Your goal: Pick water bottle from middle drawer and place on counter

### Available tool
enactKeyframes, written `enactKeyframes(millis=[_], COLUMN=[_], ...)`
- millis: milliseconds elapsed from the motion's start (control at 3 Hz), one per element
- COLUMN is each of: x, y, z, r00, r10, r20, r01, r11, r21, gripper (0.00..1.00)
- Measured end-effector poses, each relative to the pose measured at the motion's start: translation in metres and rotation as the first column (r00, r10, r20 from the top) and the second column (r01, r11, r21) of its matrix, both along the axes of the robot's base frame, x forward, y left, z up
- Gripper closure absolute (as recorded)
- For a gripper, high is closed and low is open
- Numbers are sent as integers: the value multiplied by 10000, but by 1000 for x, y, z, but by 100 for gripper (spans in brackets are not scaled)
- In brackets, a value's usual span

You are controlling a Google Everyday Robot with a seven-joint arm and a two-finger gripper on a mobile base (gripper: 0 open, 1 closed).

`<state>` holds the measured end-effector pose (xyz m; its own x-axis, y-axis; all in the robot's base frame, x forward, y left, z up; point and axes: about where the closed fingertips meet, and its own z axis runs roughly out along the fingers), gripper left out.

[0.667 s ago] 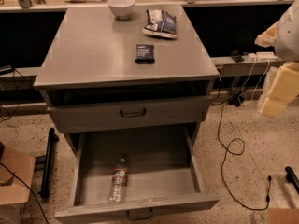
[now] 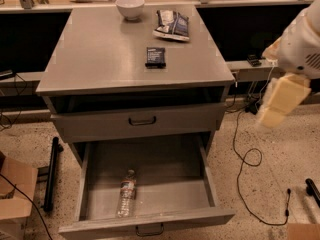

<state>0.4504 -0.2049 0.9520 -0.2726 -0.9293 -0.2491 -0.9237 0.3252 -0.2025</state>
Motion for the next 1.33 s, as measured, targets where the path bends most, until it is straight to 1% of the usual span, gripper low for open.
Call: enactKeyframes(millis=[333, 667, 1000, 1333], x=[22, 43, 62, 62], y=[35, 74, 105, 105], z=[-44, -86, -130, -130], r00=[9973, 9888, 9723, 9723], r10=[-433, -663, -1065, -1065], r20=[-598, -1338, -2081, -2081], r01=[500, 906, 1520, 1520], r11=[9922, 9785, 9644, 9644], r21=[1146, 1851, 2165, 2165], gripper=[0, 0, 0, 0])
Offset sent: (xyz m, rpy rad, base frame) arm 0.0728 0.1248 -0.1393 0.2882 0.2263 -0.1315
